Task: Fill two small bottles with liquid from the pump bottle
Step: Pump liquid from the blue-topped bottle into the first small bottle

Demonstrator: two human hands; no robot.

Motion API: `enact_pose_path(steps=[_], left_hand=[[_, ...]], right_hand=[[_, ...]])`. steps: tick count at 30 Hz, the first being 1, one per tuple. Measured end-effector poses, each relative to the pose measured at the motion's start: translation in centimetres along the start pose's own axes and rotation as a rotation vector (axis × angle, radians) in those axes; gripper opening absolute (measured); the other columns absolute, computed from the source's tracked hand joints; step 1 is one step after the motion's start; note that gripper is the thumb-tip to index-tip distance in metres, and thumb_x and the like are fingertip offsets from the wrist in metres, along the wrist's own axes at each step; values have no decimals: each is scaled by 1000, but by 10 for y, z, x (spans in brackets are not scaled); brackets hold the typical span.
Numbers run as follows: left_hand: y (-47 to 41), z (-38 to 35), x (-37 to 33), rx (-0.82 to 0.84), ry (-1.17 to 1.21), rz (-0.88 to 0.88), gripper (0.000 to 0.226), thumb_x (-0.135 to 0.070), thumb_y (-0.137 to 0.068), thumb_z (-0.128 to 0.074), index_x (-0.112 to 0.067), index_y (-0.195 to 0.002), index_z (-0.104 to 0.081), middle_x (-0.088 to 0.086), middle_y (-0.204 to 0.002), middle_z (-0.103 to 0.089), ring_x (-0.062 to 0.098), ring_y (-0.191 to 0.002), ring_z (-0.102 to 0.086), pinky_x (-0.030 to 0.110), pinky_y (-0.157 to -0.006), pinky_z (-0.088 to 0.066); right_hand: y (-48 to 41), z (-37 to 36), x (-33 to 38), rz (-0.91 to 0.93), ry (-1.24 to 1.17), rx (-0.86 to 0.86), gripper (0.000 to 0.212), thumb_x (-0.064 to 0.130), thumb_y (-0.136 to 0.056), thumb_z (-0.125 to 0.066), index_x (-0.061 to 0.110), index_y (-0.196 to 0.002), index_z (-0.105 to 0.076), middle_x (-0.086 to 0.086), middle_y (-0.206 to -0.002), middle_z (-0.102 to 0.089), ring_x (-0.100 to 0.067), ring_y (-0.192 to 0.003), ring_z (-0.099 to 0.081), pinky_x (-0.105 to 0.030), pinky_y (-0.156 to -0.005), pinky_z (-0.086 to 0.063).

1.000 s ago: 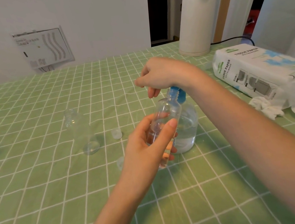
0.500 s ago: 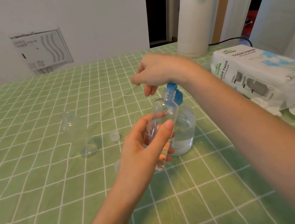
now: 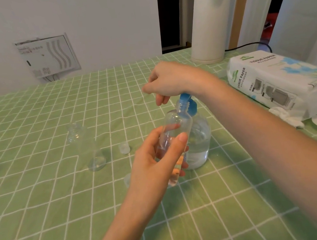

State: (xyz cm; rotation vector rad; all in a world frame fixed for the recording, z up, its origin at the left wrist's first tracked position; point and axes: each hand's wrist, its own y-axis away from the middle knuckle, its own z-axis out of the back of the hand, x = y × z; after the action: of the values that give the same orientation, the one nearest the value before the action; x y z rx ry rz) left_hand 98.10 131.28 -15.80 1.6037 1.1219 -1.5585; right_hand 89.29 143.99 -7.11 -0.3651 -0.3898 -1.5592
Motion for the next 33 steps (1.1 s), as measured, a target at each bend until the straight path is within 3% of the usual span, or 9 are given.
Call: enact_pose_path(steps=[3,7,13,16,23,29,33], left_hand=[[0,1,-1,-4,2,-2,26,-40,-75,-65,-30,-98,-67,-3,-71,-69,7,-55,-59,17,-50,-48],[0,2,-2,-6,8,-1,29,-40,-74,-64,-29,-100,-66,-3,-71,-70,6,-55,-60,17,-51,-48],[0,1,-2,-7,-4,1,28,-42,-76,-67,-28,-100,-66,-4,-71,-69,6,-55,-59,18,-50,-48],[0,0,-2,-9,-1,10,28,-41,-77,-67,-26,-101,-66,-3,-69,-69,7,-53,-58,18,-49,-49],[0,-1,-1,-21,7,18,45,-45,-61,-63,-24,-101,-65,-3,-66,-68,6,-53,-58,17,-49,-47],[-1,1,-3,-12,10,3,41,-44,-63,-63,-27,-100,-66,-2,-70,-68,6,-54,-59,18,-50,-49],[-1,1,-4,-16,8,11,27,-45,-77,-67,-30,-99,-66,-2,-71,-69,7,-54,-59,18,-51,-50]], right_hand=[[-1,8,3,3,13,13,35,29,-94,-48,6,-115,-63,-3,-85,-75,-22,-89,-72,-35,-84,-55],[0,6,5,7,15,22,34,29,-95,-47,6,-114,-63,-3,-86,-75,-21,-90,-71,-36,-86,-55],[1,3,5,-2,25,8,32,29,-94,-48,7,-110,-64,-3,-84,-75,-20,-90,-71,-24,-73,-49],[1,-2,2,-21,24,30,32,30,-93,-48,6,-108,-64,-2,-83,-74,-23,-93,-71,-28,-74,-51],[0,-5,-1,-16,11,31,32,31,-93,-48,6,-108,-63,-2,-80,-73,-25,-94,-71,-33,-80,-54],[-1,2,1,12,-37,-12,33,27,-94,-49,4,-110,-66,-3,-80,-74,-21,-88,-71,-30,-79,-52],[-3,5,3,14,-3,1,32,27,-94,-48,6,-113,-64,-3,-84,-75,-20,-88,-71,-30,-78,-52]])
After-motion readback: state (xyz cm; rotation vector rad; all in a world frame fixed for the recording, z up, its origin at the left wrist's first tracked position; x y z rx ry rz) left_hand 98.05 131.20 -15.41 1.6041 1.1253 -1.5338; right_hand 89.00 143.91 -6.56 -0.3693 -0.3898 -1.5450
